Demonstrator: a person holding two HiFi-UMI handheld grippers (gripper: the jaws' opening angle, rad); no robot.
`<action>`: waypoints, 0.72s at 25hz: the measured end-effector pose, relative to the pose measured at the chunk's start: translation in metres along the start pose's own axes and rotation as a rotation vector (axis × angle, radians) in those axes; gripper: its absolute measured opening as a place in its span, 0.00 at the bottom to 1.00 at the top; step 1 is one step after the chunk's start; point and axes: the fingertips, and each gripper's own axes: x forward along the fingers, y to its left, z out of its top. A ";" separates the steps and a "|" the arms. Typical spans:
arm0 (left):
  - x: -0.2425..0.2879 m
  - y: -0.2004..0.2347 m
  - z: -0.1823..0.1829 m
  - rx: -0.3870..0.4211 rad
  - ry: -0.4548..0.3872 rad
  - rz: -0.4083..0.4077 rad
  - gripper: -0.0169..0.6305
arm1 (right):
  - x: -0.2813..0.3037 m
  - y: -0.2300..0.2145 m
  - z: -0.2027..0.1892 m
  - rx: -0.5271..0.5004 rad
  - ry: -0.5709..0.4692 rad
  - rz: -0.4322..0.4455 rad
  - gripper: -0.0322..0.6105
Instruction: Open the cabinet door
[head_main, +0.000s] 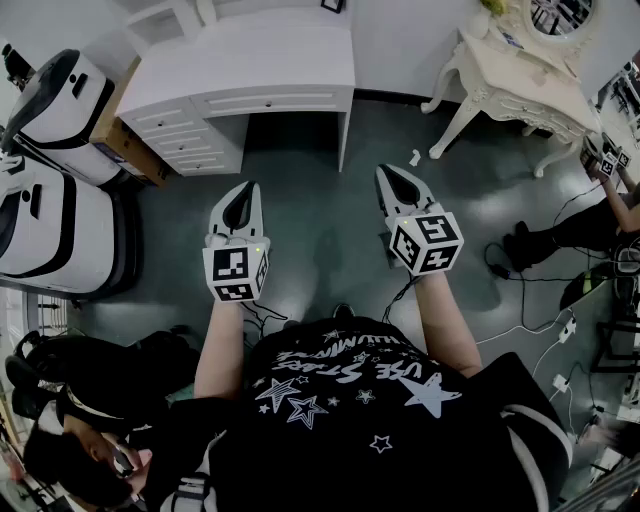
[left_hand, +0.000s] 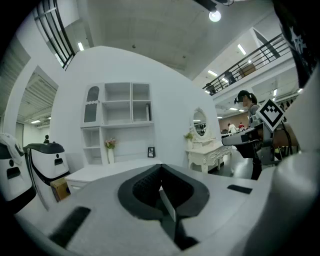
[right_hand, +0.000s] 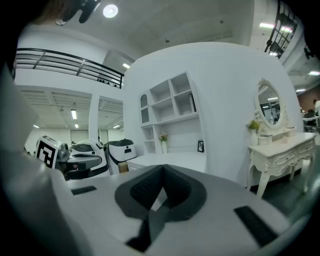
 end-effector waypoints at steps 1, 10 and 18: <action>0.003 -0.001 0.002 0.000 -0.002 0.001 0.04 | 0.001 -0.003 0.001 0.001 0.001 0.001 0.06; 0.013 -0.008 0.004 -0.008 -0.010 0.045 0.04 | 0.010 -0.026 -0.001 0.008 -0.008 0.030 0.06; 0.007 0.009 0.007 -0.041 -0.039 0.127 0.10 | 0.021 -0.033 -0.005 0.048 -0.027 0.078 0.06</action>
